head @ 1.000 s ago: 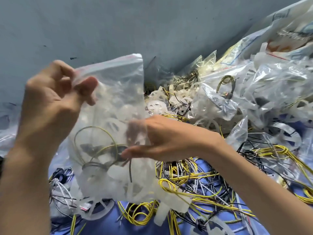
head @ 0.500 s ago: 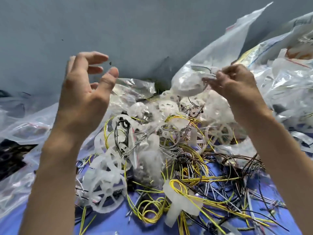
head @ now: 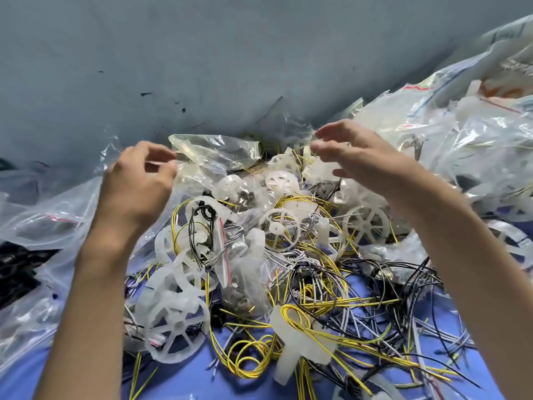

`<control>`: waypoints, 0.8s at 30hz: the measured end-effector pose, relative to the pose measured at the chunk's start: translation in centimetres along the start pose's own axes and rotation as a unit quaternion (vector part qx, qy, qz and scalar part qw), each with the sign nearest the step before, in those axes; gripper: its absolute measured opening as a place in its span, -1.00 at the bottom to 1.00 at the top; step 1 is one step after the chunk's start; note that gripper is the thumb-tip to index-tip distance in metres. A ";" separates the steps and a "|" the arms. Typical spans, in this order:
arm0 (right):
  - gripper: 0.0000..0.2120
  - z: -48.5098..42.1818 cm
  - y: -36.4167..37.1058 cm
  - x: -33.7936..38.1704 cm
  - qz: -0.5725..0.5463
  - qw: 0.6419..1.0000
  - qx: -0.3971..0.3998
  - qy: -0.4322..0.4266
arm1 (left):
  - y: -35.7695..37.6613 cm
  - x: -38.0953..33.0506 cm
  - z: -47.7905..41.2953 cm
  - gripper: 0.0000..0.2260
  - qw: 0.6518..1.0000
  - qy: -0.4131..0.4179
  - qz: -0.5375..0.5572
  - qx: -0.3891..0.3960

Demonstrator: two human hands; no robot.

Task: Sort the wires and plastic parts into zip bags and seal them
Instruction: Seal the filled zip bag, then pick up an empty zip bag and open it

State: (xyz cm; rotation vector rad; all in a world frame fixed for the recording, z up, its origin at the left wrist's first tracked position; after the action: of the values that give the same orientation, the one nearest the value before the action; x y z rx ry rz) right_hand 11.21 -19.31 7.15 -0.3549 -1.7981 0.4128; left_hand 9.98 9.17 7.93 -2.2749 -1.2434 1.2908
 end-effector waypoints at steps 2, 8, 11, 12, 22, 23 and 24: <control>-0.70 0.7 0.8 0.5 0.067 0.997 0.047 -0.013 | 0.3 4.0 -0.5 -0.86 0.996 -0.074 -0.055 -0.002; -0.67 2.1 1.2 1.9 0.092 0.992 0.086 -0.031 | 4.6 14.3 1.8 -0.73 0.939 -0.258 -0.115 0.195; -0.69 2.3 1.4 2.1 0.093 0.990 0.095 -0.037 | 5.7 16.0 2.8 -0.75 0.924 -0.306 -0.100 0.206; -0.70 2.4 1.5 2.1 0.096 0.989 0.102 -0.040 | 5.6 16.5 3.1 -0.77 0.920 -0.328 -0.081 0.199; -0.71 2.6 2.3 2.0 0.119 0.982 0.141 -0.038 | 4.4 17.7 3.3 -0.47 0.918 -0.354 -0.082 0.161; -0.71 2.7 2.3 2.0 0.119 0.982 0.142 -0.039 | 4.2 17.5 3.2 -0.44 0.920 -0.347 -0.094 0.155; -0.71 2.7 2.3 2.0 0.117 0.982 0.141 -0.039 | 3.9 17.3 3.1 -0.44 0.921 -0.342 -0.108 0.153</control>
State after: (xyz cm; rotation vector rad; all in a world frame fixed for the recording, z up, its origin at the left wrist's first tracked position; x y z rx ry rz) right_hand 8.14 -16.63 7.19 -0.3554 -1.7479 0.8481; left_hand 13.97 19.65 -6.21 -1.4549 -1.3082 2.1035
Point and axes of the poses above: each hand's wrist, its own z-axis away from the middle knuckle, its own y-axis out of the palm, x = y × z, the point moved 7 cm from there along -z, towards the middle knuckle, and after that the axes turned 2 degrees about x, right-handed, at the moved point
